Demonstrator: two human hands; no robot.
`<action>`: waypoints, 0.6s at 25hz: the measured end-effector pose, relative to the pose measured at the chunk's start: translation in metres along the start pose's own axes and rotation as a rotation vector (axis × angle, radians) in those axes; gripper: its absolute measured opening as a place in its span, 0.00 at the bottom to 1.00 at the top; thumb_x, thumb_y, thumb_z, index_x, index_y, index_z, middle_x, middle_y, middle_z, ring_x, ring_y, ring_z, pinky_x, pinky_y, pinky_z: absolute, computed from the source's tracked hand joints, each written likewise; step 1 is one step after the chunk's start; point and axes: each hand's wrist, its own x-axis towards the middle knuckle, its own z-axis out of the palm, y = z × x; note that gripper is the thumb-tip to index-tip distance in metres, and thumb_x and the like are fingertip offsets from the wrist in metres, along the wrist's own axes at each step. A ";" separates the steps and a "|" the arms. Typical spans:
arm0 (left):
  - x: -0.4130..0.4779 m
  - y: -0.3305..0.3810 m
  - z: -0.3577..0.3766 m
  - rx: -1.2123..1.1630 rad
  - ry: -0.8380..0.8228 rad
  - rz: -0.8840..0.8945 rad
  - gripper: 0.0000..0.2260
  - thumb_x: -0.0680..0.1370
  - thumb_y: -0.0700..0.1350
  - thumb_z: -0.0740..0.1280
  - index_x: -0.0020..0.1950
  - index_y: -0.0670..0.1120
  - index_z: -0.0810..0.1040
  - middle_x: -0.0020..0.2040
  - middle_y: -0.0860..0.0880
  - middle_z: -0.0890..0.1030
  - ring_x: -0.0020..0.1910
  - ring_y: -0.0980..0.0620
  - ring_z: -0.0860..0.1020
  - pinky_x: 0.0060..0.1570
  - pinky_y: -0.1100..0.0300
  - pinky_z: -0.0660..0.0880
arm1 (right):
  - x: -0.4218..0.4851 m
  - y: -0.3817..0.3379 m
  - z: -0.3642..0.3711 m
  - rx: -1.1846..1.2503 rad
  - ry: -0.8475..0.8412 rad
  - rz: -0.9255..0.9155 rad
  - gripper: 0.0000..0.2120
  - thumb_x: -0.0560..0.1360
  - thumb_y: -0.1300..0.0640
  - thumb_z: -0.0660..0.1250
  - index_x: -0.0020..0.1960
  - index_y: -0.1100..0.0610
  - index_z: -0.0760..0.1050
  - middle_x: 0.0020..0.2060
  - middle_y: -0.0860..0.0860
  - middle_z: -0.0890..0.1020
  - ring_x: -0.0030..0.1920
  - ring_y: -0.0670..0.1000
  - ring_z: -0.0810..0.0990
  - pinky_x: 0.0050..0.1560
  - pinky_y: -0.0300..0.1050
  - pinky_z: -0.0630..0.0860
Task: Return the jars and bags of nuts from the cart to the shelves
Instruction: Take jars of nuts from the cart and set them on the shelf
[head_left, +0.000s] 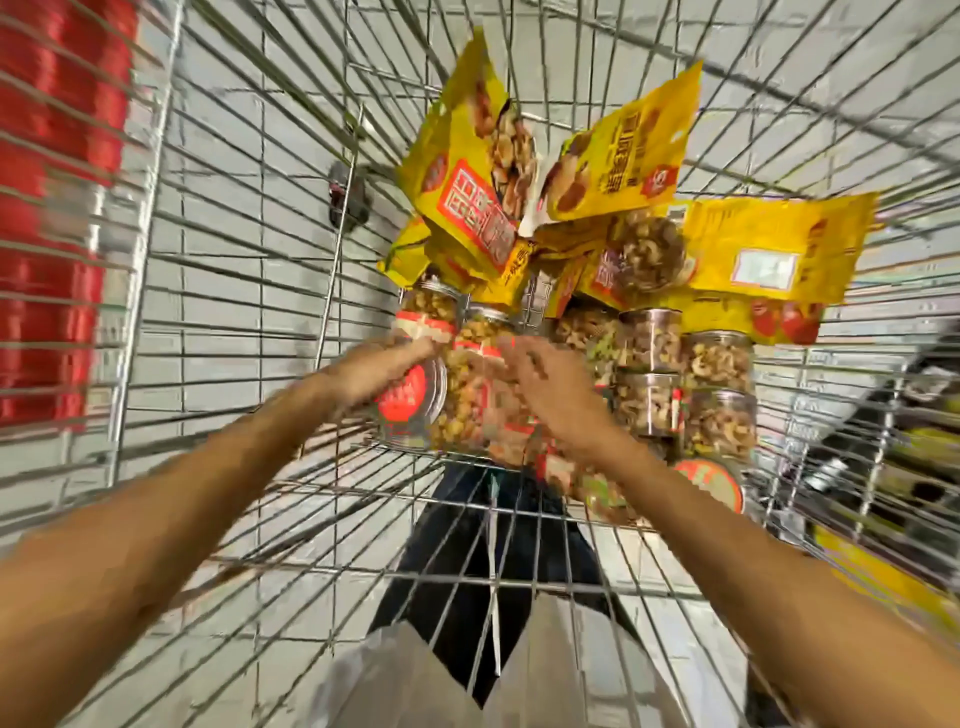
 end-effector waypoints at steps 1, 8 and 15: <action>-0.005 0.014 -0.010 0.039 -0.065 0.041 0.13 0.70 0.60 0.68 0.47 0.54 0.80 0.45 0.53 0.83 0.40 0.57 0.81 0.40 0.62 0.76 | 0.003 -0.002 -0.010 -0.020 0.033 -0.088 0.19 0.81 0.50 0.53 0.56 0.61 0.78 0.52 0.60 0.81 0.49 0.54 0.78 0.43 0.39 0.65; -0.006 0.082 -0.008 -0.126 -0.239 0.070 0.27 0.67 0.71 0.57 0.44 0.50 0.80 0.27 0.51 0.79 0.21 0.55 0.75 0.20 0.68 0.70 | 0.018 0.015 -0.020 1.010 -0.314 0.289 0.28 0.74 0.34 0.50 0.54 0.52 0.78 0.50 0.54 0.83 0.50 0.56 0.82 0.52 0.51 0.78; 0.053 0.012 0.033 -0.095 0.255 -0.002 0.17 0.82 0.48 0.56 0.52 0.37 0.78 0.53 0.36 0.81 0.49 0.38 0.79 0.52 0.51 0.74 | 0.014 0.083 -0.037 1.338 -0.035 0.392 0.25 0.58 0.31 0.65 0.33 0.51 0.85 0.34 0.51 0.86 0.33 0.51 0.85 0.27 0.46 0.80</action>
